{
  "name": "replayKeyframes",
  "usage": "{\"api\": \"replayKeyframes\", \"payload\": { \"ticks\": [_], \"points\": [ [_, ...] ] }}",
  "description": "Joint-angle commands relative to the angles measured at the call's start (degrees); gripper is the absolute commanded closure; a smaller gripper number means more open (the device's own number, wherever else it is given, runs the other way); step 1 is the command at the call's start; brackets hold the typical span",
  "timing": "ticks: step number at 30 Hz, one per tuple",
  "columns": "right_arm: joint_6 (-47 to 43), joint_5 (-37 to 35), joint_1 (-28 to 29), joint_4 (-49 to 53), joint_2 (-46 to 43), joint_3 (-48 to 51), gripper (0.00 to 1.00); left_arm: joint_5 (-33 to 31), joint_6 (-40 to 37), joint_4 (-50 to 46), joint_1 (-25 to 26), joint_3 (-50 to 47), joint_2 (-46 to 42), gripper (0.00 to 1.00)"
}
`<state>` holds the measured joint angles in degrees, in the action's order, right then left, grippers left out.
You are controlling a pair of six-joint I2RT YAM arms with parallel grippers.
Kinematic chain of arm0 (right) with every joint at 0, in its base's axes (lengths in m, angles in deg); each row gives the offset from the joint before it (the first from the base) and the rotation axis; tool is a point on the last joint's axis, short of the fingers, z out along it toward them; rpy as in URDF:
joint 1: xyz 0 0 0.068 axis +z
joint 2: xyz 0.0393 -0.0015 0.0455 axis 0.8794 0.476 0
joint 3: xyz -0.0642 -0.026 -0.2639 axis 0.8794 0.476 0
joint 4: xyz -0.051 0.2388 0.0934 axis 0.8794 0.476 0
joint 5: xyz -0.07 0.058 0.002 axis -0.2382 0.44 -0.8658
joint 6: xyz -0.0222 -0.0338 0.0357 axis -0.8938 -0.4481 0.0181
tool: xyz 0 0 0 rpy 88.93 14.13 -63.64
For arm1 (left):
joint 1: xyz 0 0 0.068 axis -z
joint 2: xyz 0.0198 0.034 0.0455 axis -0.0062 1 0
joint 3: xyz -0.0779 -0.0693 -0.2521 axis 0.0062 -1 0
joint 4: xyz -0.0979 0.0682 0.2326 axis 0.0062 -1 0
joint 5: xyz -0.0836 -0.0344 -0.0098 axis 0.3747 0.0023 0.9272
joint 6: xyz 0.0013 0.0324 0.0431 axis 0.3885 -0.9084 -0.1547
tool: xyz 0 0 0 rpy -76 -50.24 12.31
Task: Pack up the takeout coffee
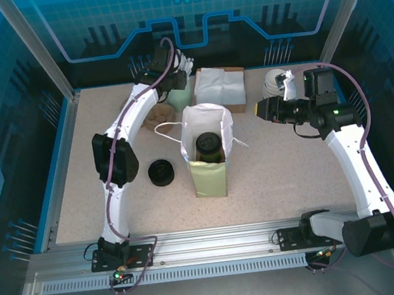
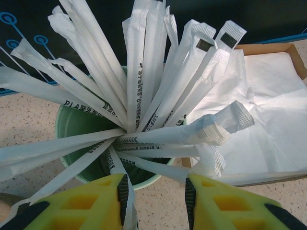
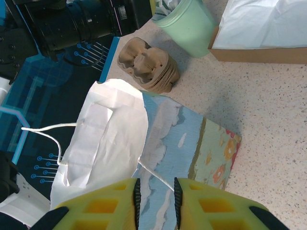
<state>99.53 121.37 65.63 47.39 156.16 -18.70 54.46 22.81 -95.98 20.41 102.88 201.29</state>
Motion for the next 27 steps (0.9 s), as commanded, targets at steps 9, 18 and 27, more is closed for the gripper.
{"api": "replayKeyframes", "payload": {
  "ticks": [9,18,27],
  "points": [
    [-0.5,0.7,-0.71,-0.63,0.02,0.34,0.72,-3.8,-0.71,3.04,0.21,1.4,1.17,0.6],
    [-0.87,0.58,-0.7,-0.42,0.14,0.51,0.72,-4.26,-0.89,2.74,-0.28,0.81,3.21,0.63],
    [-1.1,0.6,-0.75,-0.44,0.19,1.21,0.72,-5.26,-0.4,3.31,-1.03,-0.31,4.06,0.69]
  ]
}}
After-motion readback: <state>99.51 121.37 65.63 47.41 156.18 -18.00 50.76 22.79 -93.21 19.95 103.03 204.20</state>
